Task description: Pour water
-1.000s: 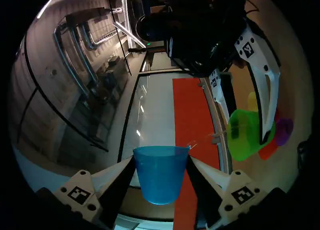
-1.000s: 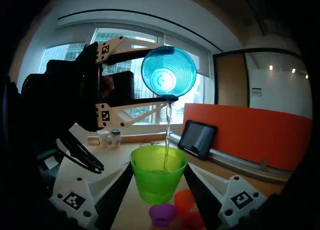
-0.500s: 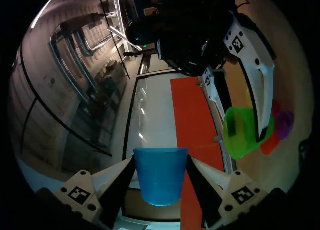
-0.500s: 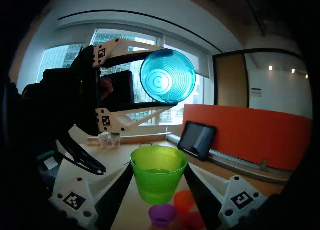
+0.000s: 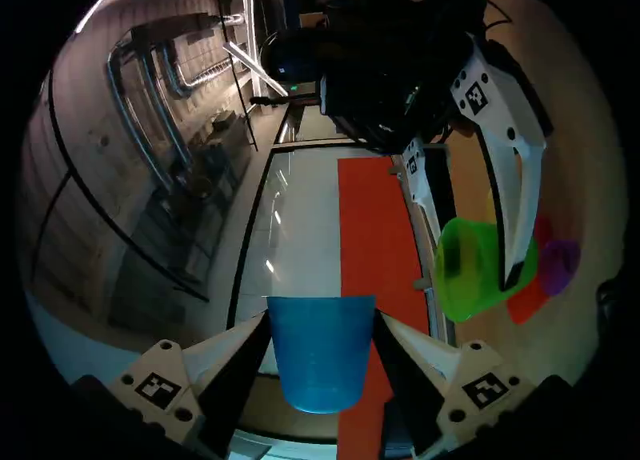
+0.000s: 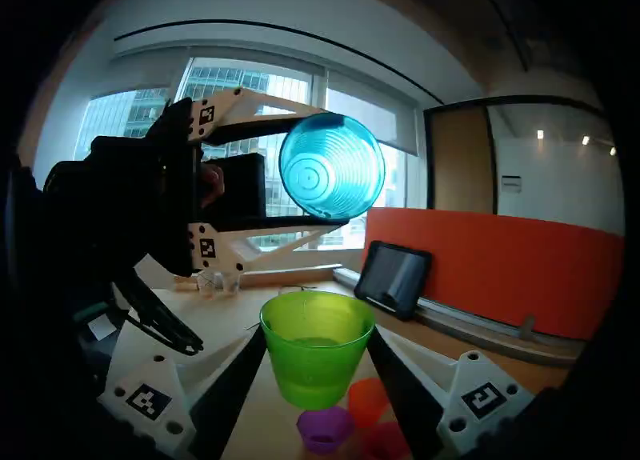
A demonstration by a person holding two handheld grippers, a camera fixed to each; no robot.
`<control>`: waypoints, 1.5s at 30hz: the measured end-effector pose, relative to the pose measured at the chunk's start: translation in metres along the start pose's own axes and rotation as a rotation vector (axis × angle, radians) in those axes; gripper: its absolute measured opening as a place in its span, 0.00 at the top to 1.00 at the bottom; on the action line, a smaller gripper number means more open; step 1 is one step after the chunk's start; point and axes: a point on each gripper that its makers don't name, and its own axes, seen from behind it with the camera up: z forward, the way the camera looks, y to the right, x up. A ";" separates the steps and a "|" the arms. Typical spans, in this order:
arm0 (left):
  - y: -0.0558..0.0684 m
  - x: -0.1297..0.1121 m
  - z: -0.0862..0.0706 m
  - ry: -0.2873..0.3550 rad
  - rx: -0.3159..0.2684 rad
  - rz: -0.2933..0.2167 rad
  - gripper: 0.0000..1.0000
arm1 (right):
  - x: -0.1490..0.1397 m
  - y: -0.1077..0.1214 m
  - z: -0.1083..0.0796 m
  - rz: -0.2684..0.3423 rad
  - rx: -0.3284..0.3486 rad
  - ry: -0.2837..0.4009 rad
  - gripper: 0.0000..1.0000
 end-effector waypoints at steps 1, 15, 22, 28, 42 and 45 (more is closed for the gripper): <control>0.001 -0.001 0.000 -0.003 -0.004 -0.024 0.14 | 0.000 0.000 0.000 -0.001 -0.001 0.000 0.10; 0.019 -0.034 0.001 -0.072 -0.055 -0.447 0.14 | 0.000 0.002 -0.005 -0.004 -0.013 -0.003 0.10; 0.022 -0.042 -0.001 -0.081 -0.082 -0.608 0.14 | 0.000 0.003 -0.007 -0.005 -0.016 -0.004 0.10; 0.025 -0.047 -0.004 -0.098 -0.100 -0.703 0.14 | 0.001 0.003 -0.007 -0.006 -0.018 -0.004 0.10; 0.043 -0.060 -0.005 -0.156 -0.157 -0.929 0.14 | 0.002 0.004 -0.009 -0.011 -0.024 -0.008 0.10; 0.045 -0.060 -0.005 -0.158 -0.170 -0.988 0.14 | 0.002 0.005 -0.009 -0.010 -0.025 -0.009 0.10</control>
